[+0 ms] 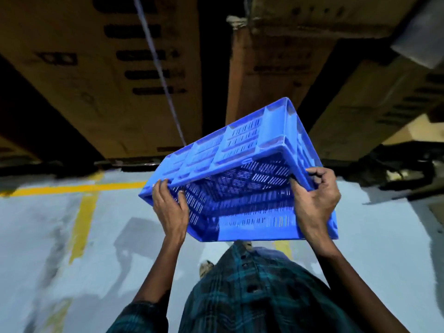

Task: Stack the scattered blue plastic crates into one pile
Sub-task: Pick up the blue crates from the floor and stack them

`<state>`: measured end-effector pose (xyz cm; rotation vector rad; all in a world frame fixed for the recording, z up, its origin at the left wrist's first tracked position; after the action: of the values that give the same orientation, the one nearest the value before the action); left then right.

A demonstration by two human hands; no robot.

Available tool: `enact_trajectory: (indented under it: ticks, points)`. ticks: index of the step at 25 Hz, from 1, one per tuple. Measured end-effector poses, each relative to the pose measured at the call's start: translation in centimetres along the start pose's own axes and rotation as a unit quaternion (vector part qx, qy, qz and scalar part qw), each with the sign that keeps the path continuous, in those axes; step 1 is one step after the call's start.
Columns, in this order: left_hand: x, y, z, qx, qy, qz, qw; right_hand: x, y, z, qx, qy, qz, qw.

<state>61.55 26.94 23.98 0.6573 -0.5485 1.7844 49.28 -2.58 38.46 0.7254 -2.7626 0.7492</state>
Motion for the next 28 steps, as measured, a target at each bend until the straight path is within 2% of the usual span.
enact_trajectory:
  ticks: [2,5,7,9,11,15,19,23,26,28]
  points:
    - [-1.5,-0.1,0.5,0.018,0.013,-0.002,1.0,3.0,-0.9,1.2,-0.024,-0.001,0.05,0.998]
    - [-3.4,-0.1,0.6,0.125,0.059,0.002,0.99,6.0,-1.8,3.0,-0.053,-0.014,0.079,0.995]
    - [-5.6,0.4,1.3,0.212,0.085,-0.052,0.972,8.0,-3.0,4.3,-0.064,-0.018,0.096,0.993]
    - [-8.2,1.5,2.5,0.299,0.128,-0.134,0.936,10.1,-4.6,6.0,-0.077,-0.023,0.108,0.991]
    - [-10.9,2.4,4.6,0.3,0.169,-0.179,0.922,12.2,-6.7,7.9,-0.078,-0.037,0.116,0.99]
    - [-14.0,2.8,8.0,0.271,0.252,-0.153,0.916,14.6,-10.2,11.0,-0.096,-0.09,0.126,0.983]
    - [-15.5,3.0,9.5,0.277,0.204,-0.104,0.933,14.3,-13.8,14.4,-0.122,-0.098,0.133,0.979]
    - [-14.8,1.4,10.3,0.271,0.124,-0.056,0.953,11.4,-17.0,18.0,-0.162,-0.012,0.068,0.984]
    - [-14.4,-1.1,9.8,0.294,0.091,-0.051,0.95,8.0,-19.1,20.1,-0.159,0.042,-0.059,0.985]
    - [-14.4,-2.8,9.5,0.316,0.072,-0.047,0.945,5.4,-20.3,20.9,-0.164,0.082,-0.148,0.972]
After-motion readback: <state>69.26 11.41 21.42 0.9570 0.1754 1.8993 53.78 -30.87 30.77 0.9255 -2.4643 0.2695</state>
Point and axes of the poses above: each hand's wrist, its own y-axis away from the middle knuckle, its own x-axis out of the back of the hand, z = x × y, the point moved 3 cm from there along -y, towards the middle knuckle, and after that the axes turned 9 degrees about x, right-handed, at the moved point
